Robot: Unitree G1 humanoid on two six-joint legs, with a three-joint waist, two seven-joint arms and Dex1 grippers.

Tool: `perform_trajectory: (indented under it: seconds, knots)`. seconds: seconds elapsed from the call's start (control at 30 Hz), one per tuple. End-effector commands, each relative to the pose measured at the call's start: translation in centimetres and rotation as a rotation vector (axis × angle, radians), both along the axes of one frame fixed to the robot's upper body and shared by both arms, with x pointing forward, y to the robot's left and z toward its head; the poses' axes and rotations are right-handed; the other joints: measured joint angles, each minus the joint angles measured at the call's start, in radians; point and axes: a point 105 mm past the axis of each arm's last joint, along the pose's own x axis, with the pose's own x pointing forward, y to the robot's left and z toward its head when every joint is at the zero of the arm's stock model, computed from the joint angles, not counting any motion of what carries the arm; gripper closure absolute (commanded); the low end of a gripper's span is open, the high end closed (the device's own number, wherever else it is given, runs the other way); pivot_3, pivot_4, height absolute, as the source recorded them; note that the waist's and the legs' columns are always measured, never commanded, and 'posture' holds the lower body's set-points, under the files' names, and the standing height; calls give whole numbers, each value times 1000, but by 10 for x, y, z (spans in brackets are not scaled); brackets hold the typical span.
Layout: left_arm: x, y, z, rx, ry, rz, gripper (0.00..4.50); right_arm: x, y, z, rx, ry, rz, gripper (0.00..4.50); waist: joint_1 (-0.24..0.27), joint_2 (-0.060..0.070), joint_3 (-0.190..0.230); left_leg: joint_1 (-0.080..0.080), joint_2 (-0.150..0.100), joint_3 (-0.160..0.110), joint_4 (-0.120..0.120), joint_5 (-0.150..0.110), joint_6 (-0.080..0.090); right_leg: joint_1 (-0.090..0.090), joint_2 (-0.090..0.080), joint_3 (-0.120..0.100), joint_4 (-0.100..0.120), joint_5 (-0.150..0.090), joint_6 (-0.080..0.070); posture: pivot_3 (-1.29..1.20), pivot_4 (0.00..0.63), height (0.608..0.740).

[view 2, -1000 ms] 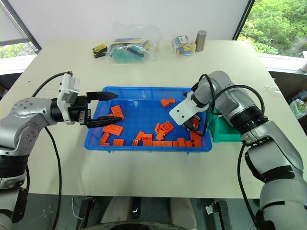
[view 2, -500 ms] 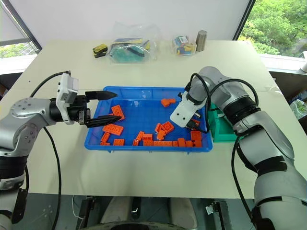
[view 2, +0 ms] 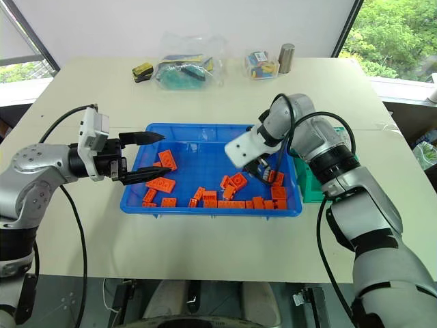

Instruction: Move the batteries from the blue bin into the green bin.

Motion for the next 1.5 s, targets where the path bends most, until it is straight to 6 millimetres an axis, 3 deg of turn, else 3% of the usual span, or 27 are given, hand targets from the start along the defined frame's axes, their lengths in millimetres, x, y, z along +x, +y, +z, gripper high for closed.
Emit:
perform_trajectory:
  seconds: [0.03, 0.07, 0.1, 0.37, 0.63, 0.87, 1.07, 1.5]
  knots:
    - [-1, -3, 8, -9, -33, -31, 0, -7, -7, 28, 157, 32, -211, 562, 0, 0, 0, 0, 0, 0, 0, 0, 0, 0, 0, 0, 0, 0, 0, 0, 150, 740]
    - [0, -5, 9, -13, -31, -39, 0, -9, -9, 31, 183, 52, -274, 66, 0, 0, 0, 0, 0, 0, 0, 0, 0, 0, 0, 0, 0, 0, 0, 0, 150, 740]
    - [0, -7, 9, -20, -28, -48, 0, -12, -13, 33, 197, 62, -320, 26, 0, 0, 0, 0, 0, 0, 0, 0, 0, 0, 0, 0, 0, 0, 0, 0, 150, 740]
    - [2, -23, 13, -31, -21, -148, 0, -22, -56, 15, 136, 128, -562, 26, -2, 0, 0, -1, -1, 0, 0, 0, 0, -1, 1, 0, 0, 0, 0, 0, 150, 740]
    - [6, -29, 15, -38, -29, -172, 0, -11, -72, -8, 95, 147, -648, 26, -8, 0, 0, -1, 0, 1, 0, 0, 0, -2, 2, 1, 0, 0, 0, 0, 150, 740]
    - [5, -29, 14, -39, -36, -165, 0, 1, -76, -19, 94, 210, -736, 26, -6, 0, 0, -1, 0, 1, 0, 0, 0, -2, 2, 1, 0, 0, 0, 0, 150, 740]
    - [5, -24, 14, -38, -41, -141, 0, 2, -65, -25, 83, 240, -722, 26, -3, 0, 0, -2, 0, 1, 0, 0, 0, -2, 2, 1, 0, 0, 0, 0, 150, 740]
    - [6, -23, 15, -42, -45, -123, 0, 4, -61, -33, 44, 233, -724, 26, -4, 0, 0, -2, 0, 1, 0, 0, 0, -2, 2, 1, 0, 0, 0, 0, 150, 740]
